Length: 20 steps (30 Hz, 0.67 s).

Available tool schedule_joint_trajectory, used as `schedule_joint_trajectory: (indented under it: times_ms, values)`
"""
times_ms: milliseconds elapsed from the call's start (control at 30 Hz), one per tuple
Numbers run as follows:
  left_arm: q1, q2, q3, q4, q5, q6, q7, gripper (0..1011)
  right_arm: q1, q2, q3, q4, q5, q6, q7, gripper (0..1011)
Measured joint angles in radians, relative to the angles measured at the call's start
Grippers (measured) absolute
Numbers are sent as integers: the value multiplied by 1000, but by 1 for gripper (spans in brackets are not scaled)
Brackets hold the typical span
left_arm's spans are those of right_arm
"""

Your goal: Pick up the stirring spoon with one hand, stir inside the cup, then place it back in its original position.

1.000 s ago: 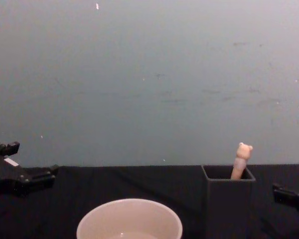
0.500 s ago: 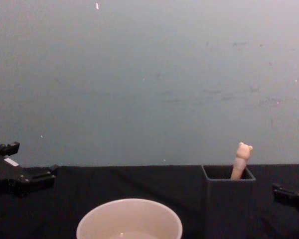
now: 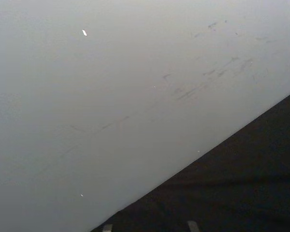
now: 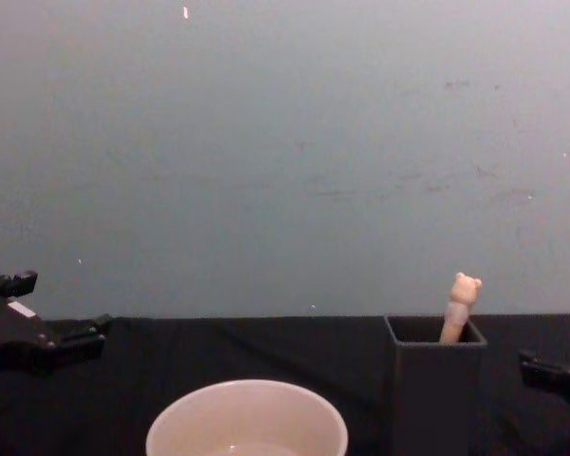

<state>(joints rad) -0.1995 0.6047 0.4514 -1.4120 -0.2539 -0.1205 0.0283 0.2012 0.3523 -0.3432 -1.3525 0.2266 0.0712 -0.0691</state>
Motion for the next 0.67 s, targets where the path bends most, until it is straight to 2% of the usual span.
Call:
schedule_joint_trajectory:
  times_ms: [667]
  values:
    - [0,0,0,0,0,0,0,1001,0,0,0,0,0,0,0,1002]
